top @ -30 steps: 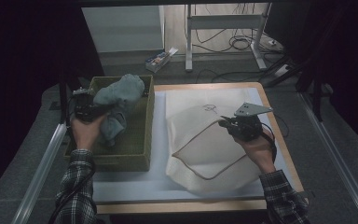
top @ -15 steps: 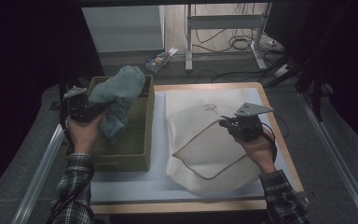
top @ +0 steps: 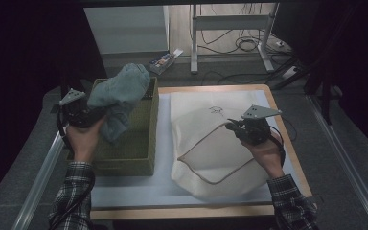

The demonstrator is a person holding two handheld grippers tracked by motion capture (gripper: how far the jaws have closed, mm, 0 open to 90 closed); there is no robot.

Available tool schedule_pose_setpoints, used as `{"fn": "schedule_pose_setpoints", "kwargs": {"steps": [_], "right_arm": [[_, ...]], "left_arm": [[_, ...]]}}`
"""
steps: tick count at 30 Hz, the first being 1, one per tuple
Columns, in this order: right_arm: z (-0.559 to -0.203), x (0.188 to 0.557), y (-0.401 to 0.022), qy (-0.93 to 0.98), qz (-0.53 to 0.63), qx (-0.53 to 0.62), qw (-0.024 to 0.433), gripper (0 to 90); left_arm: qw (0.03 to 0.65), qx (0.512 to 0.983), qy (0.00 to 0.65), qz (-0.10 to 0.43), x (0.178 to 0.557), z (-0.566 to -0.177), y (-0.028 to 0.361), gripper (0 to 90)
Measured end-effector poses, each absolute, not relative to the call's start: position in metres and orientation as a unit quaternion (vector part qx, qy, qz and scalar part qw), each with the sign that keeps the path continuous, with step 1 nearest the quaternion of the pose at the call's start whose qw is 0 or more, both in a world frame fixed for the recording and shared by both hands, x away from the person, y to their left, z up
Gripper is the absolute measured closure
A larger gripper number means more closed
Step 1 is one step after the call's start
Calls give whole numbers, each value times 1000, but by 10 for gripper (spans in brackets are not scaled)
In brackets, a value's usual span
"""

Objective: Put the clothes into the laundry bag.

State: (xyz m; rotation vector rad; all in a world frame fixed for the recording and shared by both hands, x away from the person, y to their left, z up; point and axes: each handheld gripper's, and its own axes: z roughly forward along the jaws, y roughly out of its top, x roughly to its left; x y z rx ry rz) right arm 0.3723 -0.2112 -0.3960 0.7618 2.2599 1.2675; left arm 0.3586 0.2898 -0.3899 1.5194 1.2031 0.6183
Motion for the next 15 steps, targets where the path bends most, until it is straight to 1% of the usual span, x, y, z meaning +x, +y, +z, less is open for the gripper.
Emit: {"fn": "schedule_pose_setpoints", "kwargs": {"steps": [6, 15], "right_arm": [[-396, 372, -211, 817, 457, 275, 219, 819], [-396, 372, -212, 816, 458, 275, 220, 820]], "left_arm": [[536, 634, 492, 263, 351, -383, 287, 677], [548, 635, 481, 255, 339, -376, 281, 678]]}}
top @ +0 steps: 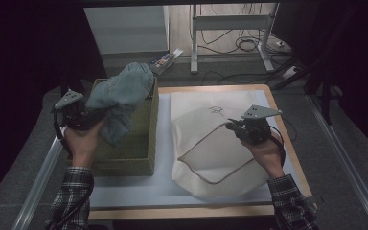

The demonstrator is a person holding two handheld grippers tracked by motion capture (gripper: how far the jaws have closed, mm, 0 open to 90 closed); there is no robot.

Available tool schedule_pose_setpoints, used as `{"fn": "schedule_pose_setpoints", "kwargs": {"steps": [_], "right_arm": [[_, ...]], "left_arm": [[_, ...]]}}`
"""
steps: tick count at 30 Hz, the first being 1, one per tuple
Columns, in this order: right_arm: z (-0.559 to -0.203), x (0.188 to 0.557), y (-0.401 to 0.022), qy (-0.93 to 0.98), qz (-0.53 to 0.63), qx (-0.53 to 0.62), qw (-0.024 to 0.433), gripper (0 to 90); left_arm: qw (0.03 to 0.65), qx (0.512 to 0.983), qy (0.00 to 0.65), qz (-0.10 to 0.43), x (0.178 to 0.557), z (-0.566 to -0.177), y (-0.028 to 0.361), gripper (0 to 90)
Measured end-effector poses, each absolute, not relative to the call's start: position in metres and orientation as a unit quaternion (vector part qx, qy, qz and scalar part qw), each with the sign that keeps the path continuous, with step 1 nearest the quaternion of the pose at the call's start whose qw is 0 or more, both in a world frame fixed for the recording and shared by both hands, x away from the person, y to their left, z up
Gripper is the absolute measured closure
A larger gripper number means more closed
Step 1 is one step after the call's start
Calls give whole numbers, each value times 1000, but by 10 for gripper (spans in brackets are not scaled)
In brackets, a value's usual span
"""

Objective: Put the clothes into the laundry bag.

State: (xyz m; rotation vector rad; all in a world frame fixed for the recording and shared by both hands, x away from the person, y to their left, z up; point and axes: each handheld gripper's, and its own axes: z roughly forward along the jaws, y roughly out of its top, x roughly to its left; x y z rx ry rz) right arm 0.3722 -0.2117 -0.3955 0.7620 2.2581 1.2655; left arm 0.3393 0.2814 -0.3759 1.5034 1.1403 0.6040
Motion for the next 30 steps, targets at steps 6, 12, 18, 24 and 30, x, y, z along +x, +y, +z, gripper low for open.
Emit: {"fn": "schedule_pose_setpoints", "kwargs": {"steps": [6, 12, 18, 24, 30], "right_arm": [[-396, 373, -212, 816, 459, 277, 218, 822], [-396, 373, -213, 811, 465, 280, 216, 826], [-396, 373, -213, 808, 471, 281, 217, 828], [-397, 374, -212, 806, 474, 282, 216, 830], [-397, 374, -212, 804, 476, 283, 214, 831]], "left_arm": [[556, 633, 474, 255, 329, -370, 279, 678], [561, 635, 468, 251, 319, -367, 278, 678], [567, 634, 462, 251, 310, -362, 277, 677], [574, 637, 452, 247, 301, -356, 274, 677], [582, 640, 440, 239, 289, -350, 269, 676]]}}
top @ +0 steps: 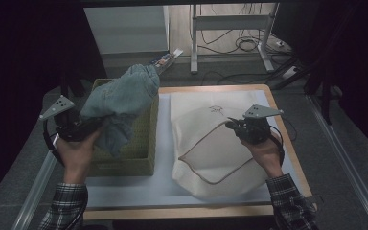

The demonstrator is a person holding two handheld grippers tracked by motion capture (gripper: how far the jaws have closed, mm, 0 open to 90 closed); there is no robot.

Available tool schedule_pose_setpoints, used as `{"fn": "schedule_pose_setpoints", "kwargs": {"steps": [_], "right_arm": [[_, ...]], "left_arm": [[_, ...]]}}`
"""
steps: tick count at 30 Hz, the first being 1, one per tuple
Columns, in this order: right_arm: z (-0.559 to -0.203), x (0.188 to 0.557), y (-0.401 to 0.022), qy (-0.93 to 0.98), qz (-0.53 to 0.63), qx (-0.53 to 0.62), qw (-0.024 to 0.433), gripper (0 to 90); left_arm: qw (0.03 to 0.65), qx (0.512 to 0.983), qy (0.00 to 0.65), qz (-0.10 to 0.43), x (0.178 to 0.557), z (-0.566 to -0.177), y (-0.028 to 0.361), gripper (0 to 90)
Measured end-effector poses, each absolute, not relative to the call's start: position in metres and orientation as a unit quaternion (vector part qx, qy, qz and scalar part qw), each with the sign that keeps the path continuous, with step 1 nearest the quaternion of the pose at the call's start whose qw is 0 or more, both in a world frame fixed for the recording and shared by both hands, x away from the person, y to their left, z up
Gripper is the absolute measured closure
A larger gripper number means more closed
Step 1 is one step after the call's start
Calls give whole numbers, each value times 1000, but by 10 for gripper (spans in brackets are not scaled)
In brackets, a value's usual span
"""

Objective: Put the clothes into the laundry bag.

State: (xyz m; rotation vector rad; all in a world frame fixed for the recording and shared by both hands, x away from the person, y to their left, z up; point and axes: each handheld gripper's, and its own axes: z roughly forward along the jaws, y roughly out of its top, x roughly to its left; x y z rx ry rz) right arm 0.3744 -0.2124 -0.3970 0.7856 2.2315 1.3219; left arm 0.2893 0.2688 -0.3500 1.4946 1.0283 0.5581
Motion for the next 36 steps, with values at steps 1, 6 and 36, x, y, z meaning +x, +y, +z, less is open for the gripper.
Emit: {"fn": "schedule_pose_setpoints", "kwargs": {"steps": [1, 6, 36], "right_arm": [[-397, 374, -213, 804, 477, 284, 213, 831], [-397, 375, -213, 801, 481, 286, 213, 831], [-392, 376, -208, 791, 497, 280, 220, 832]], "left_arm": [[583, 641, 438, 239, 287, -349, 268, 676], [590, 647, 425, 229, 275, -348, 260, 675], [611, 683, 354, 187, 221, -344, 208, 672]]}}
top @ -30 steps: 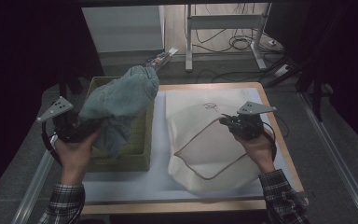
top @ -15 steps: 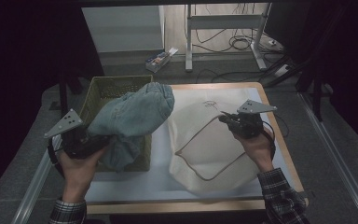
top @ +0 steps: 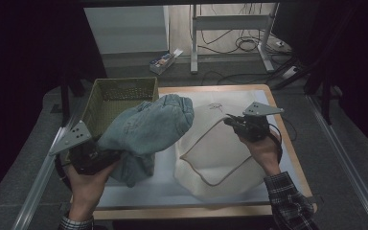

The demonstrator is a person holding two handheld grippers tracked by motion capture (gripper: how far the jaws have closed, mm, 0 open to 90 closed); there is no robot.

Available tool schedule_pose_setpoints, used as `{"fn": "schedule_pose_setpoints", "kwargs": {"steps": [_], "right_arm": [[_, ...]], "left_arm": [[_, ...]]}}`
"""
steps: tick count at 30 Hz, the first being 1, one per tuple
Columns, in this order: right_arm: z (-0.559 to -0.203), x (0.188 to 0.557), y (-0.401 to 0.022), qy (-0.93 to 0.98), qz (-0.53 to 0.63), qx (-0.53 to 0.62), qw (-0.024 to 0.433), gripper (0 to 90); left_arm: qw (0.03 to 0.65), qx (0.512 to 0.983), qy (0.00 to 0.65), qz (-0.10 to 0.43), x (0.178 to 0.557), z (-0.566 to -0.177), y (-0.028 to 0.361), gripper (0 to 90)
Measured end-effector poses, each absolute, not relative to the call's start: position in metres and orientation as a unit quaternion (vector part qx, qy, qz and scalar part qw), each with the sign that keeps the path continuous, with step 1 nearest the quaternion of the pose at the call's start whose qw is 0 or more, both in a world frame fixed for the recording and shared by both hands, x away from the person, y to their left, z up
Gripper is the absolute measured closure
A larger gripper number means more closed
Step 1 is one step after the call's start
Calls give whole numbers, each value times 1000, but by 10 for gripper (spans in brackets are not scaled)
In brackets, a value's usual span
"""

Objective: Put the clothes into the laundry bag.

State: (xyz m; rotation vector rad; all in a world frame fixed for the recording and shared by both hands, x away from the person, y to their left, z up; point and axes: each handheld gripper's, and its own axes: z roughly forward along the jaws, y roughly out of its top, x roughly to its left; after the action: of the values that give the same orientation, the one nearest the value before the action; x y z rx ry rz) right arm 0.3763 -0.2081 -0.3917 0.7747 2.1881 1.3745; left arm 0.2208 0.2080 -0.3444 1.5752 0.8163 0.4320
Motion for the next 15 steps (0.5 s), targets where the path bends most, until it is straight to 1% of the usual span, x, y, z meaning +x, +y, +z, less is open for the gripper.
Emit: {"fn": "schedule_pose_setpoints", "kwargs": {"steps": [5, 15], "right_arm": [[-392, 377, -208, 791, 497, 280, 220, 832], [-392, 378, -211, 790, 498, 284, 218, 832]], "left_arm": [[613, 691, 339, 179, 220, -344, 193, 672], [616, 697, 329, 163, 227, -352, 168, 672]]}}
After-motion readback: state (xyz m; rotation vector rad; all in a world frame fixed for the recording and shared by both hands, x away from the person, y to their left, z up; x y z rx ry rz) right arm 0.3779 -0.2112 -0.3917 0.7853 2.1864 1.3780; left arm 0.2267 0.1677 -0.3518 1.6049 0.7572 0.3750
